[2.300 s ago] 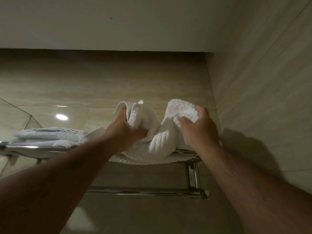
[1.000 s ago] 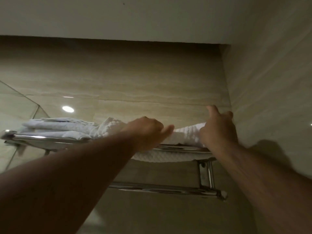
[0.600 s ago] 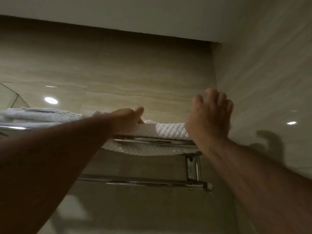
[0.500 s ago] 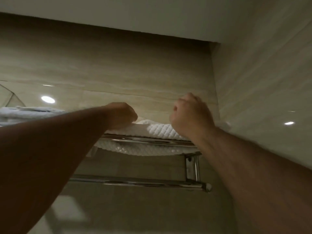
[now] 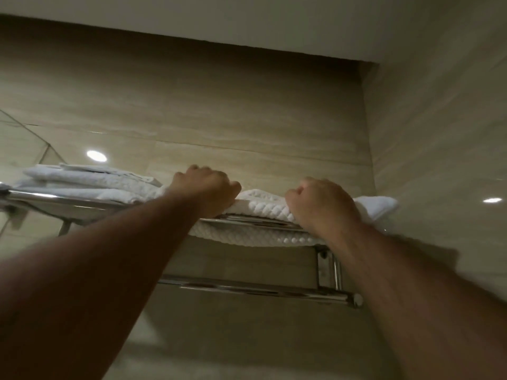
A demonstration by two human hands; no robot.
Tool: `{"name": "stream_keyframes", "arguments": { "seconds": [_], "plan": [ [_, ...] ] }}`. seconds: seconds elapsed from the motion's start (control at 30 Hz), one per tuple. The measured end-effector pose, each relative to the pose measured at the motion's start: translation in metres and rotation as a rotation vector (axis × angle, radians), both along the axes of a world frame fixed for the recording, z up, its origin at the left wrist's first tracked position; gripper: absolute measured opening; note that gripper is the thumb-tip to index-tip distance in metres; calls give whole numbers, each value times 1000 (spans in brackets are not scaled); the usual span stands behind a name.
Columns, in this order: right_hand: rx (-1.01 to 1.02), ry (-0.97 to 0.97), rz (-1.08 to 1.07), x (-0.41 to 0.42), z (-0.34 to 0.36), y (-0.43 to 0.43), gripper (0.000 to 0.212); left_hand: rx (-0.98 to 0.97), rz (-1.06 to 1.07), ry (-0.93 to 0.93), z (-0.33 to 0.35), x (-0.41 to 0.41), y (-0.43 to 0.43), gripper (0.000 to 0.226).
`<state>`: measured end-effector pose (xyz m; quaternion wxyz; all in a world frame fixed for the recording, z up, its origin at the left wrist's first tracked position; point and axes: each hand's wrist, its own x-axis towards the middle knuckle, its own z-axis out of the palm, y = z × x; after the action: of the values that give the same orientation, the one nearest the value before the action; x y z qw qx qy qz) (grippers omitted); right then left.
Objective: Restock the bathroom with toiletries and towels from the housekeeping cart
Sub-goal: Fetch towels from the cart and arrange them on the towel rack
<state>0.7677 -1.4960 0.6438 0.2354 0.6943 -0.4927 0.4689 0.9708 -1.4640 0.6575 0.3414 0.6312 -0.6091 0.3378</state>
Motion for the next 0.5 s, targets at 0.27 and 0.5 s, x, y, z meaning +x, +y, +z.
{"name": "stream_keyframes", "arguments": {
  "seconds": [0.27,0.5],
  "plan": [
    [-481,-60,-115,0,-76,-11,47,-349,-64,-172,-79,18,3,56],
    [-394,36,-145,-4,-97,-9,65,-336,14,-172,-112,28,3,70]
  ]
}}
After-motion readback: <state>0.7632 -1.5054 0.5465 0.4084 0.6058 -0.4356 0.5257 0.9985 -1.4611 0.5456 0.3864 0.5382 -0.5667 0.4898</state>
